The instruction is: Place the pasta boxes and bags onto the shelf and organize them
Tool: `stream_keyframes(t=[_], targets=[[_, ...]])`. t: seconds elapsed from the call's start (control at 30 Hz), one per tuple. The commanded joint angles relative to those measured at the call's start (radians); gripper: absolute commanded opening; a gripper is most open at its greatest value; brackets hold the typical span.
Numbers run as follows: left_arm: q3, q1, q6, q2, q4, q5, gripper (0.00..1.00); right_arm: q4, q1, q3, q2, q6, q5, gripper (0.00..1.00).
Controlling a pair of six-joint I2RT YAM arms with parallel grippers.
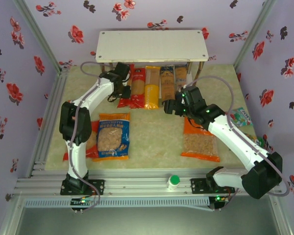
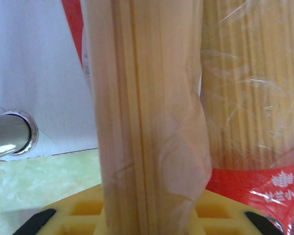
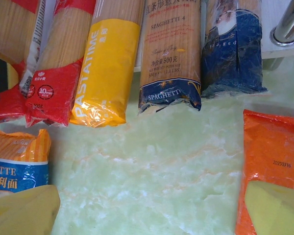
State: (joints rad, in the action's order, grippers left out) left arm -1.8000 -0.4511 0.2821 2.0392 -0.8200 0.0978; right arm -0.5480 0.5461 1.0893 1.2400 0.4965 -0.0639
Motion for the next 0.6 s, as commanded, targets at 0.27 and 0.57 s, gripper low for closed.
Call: stream_keyframes(t=[0.27,0.57], targets=[[-0.075,0.028,0.003,0.032,0.115,0.063,0.00,0.011,-0.002,0.028,0.024,-0.023,0.009,0.98],[-0.118,0.046,0.001,0.084,0.107,0.077,0.01,0.008,-0.002,0.034,0.041,-0.023,0.007,0.98]])
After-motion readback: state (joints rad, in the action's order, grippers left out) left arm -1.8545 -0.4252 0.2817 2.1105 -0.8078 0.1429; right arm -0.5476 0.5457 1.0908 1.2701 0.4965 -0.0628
